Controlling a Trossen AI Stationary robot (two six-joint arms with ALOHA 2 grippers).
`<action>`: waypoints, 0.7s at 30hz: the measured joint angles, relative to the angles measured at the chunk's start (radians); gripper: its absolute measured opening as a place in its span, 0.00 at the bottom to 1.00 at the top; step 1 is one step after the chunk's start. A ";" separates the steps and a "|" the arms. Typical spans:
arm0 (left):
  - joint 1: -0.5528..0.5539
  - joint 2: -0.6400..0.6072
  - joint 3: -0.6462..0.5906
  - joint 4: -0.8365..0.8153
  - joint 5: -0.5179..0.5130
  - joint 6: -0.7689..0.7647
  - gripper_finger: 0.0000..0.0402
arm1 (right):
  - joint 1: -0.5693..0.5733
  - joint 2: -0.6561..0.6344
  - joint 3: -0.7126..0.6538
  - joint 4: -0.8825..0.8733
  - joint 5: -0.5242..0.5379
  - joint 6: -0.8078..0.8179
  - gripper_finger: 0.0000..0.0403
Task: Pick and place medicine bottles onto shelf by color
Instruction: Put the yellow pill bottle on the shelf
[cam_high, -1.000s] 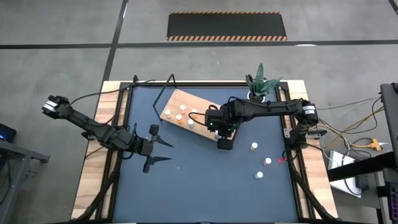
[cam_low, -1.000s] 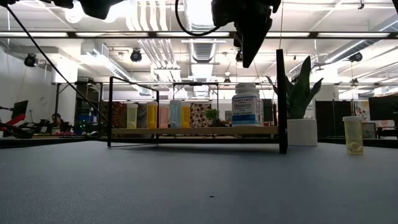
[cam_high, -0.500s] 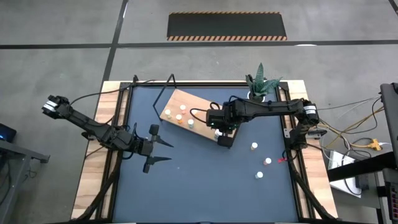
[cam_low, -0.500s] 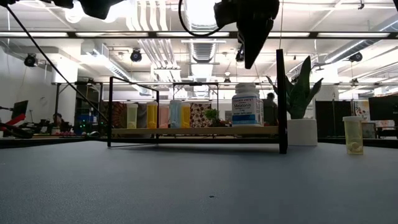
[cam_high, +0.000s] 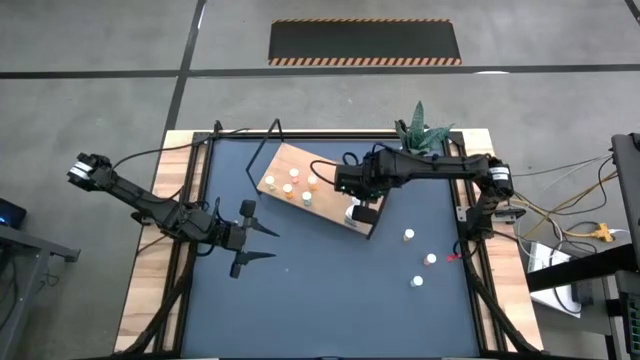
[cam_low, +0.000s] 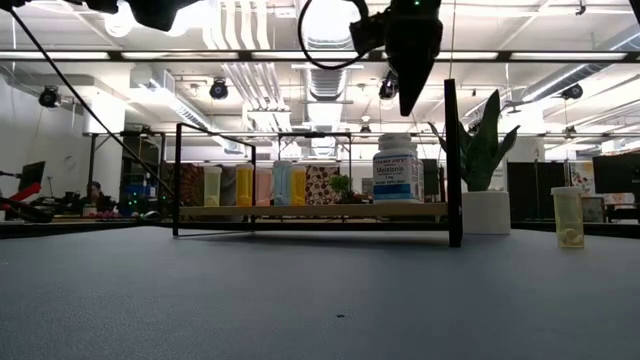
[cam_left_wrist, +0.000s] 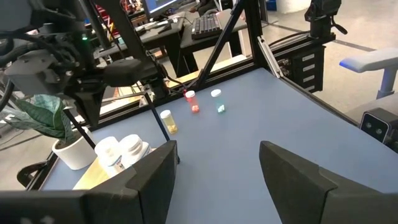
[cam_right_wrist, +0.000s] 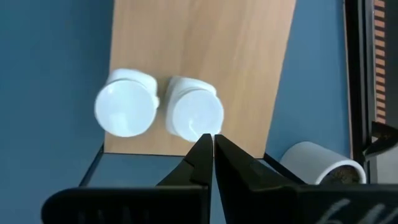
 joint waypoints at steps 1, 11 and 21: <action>0.000 0.000 0.000 0.000 0.000 0.000 0.53 | -0.006 0.000 0.000 0.000 0.000 -0.004 0.02; 0.000 0.000 0.000 0.000 0.000 0.000 0.53 | -0.032 0.000 0.000 0.003 0.001 -0.016 0.02; 0.000 0.000 0.000 0.000 0.000 0.000 0.53 | -0.009 -0.020 -0.001 -0.031 -0.022 0.032 0.02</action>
